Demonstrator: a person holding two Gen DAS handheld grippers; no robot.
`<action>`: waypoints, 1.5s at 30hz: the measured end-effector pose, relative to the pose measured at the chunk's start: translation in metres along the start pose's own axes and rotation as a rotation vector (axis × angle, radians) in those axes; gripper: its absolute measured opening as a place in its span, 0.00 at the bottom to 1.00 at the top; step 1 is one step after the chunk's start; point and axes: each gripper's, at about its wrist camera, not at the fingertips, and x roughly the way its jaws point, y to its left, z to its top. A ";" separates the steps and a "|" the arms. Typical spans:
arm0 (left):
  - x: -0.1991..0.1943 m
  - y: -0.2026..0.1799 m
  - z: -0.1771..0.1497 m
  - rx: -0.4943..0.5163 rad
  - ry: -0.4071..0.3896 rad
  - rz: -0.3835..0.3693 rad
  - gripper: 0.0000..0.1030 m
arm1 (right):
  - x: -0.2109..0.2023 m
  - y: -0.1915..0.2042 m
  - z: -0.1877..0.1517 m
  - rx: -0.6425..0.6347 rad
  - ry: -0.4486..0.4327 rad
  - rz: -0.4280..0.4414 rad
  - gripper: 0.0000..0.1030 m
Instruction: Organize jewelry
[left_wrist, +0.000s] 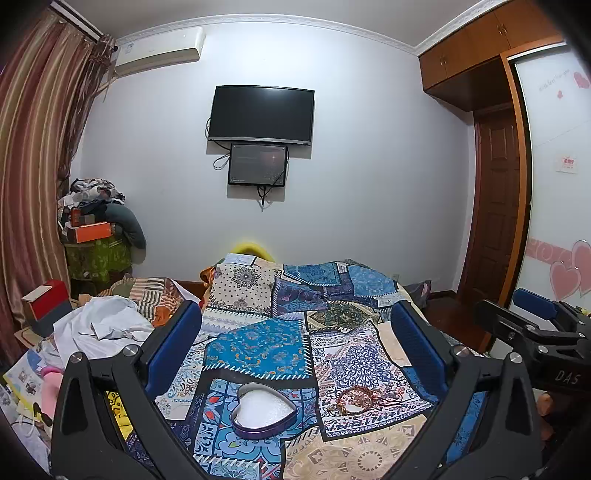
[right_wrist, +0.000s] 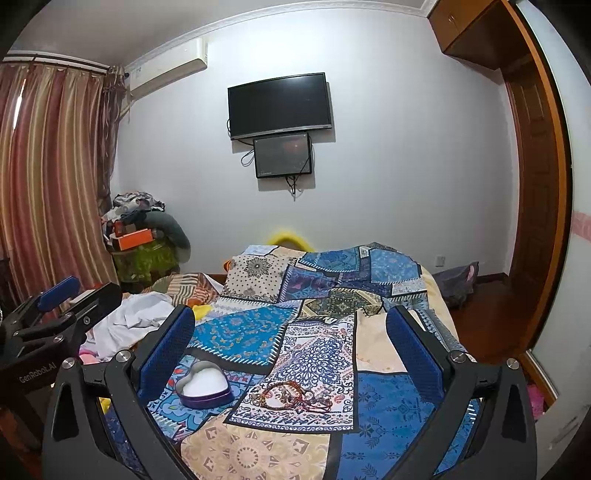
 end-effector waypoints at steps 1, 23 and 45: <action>0.000 -0.001 0.000 0.001 0.001 0.001 1.00 | 0.000 0.000 0.000 0.000 0.000 0.000 1.00; -0.001 0.000 0.000 -0.002 0.001 0.001 1.00 | 0.001 0.001 -0.003 0.000 0.003 0.004 1.00; 0.013 0.002 -0.004 0.001 0.035 0.015 1.00 | 0.016 -0.008 -0.013 0.020 0.054 0.013 1.00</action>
